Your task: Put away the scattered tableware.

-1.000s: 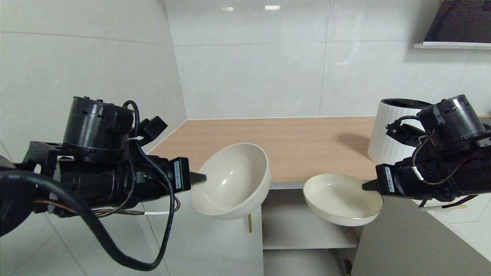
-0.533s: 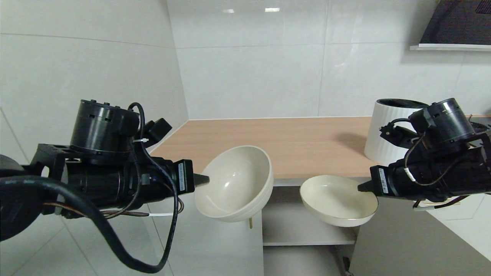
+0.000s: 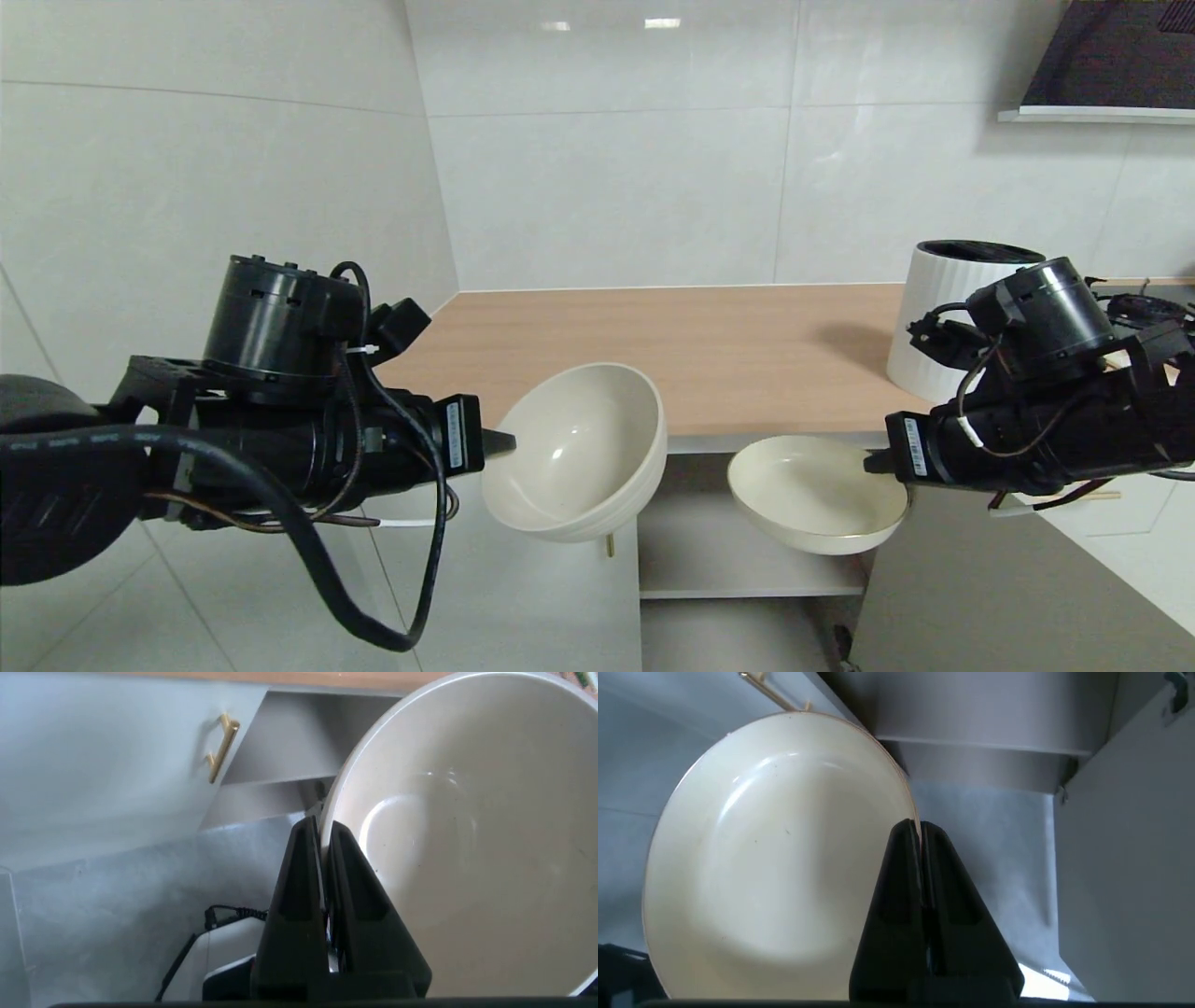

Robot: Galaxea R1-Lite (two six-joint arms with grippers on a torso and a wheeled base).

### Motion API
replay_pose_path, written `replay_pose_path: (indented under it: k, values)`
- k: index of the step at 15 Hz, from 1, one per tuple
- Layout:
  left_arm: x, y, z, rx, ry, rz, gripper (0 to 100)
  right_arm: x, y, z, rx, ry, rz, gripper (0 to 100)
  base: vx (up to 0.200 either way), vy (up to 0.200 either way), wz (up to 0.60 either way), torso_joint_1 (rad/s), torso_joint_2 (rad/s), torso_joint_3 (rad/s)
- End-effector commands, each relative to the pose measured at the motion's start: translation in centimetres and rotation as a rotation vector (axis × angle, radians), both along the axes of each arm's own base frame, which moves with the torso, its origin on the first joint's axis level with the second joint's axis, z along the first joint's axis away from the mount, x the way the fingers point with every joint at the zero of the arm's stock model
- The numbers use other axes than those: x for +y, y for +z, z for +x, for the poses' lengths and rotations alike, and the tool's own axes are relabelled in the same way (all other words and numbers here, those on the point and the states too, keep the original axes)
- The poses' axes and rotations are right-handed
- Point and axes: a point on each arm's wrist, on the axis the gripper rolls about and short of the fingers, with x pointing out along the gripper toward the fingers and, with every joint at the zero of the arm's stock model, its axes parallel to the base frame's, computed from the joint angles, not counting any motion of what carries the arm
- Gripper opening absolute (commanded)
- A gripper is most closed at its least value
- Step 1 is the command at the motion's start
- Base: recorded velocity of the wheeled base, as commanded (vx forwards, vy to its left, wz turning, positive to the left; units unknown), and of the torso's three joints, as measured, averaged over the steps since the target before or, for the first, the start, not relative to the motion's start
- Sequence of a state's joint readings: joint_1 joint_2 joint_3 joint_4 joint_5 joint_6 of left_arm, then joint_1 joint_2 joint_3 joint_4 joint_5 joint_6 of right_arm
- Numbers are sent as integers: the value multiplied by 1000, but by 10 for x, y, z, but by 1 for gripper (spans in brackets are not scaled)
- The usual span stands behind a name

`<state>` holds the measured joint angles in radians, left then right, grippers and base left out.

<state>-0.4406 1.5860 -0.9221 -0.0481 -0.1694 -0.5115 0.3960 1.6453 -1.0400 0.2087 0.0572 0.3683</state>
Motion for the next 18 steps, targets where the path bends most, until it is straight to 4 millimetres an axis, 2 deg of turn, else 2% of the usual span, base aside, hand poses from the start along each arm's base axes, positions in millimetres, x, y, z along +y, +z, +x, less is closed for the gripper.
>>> replay_pose_path:
  k: [1,6,18]
  values:
    - [-2,-6,3,18,-3,10,0,1,-6,4,19,0,-8,0,0,0,0,0,0,0]
    - [-2,-6,2,20,-5,10,0,3,-9,6,28,0,-13,0,0,0,0,-139,347,196]
    - [-6,-9,2,26,-14,18,0,4,-16,11,42,-2,-20,0,0,0,0,-155,457,294]
